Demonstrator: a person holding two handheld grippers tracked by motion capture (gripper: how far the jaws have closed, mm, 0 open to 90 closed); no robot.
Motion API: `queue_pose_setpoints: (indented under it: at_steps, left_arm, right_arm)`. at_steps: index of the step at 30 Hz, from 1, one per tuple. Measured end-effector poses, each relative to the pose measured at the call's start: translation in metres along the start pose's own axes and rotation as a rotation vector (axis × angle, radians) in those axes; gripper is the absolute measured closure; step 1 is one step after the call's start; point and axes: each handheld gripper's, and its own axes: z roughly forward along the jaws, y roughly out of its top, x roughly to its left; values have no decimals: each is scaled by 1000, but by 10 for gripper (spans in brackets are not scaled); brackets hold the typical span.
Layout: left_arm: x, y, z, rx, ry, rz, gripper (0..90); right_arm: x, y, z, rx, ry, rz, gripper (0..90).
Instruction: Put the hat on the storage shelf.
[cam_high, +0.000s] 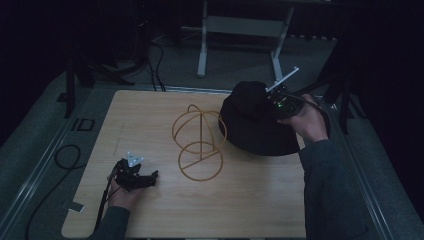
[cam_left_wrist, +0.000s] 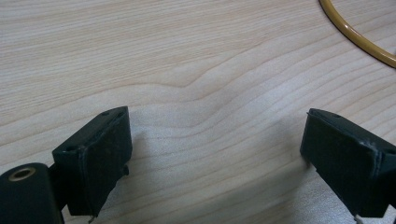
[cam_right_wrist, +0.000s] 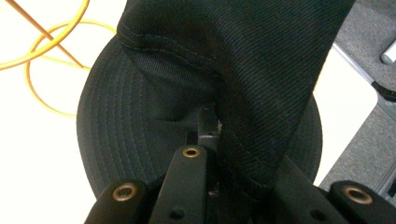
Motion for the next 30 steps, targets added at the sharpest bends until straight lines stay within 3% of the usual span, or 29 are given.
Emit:
queue_pose_setpoints:
  at_steps: [30]
  left_arm:
    - [0, 0, 0, 1, 0, 3, 94]
  right_arm:
    - [-4, 4, -32, -61, -14, -1, 881]
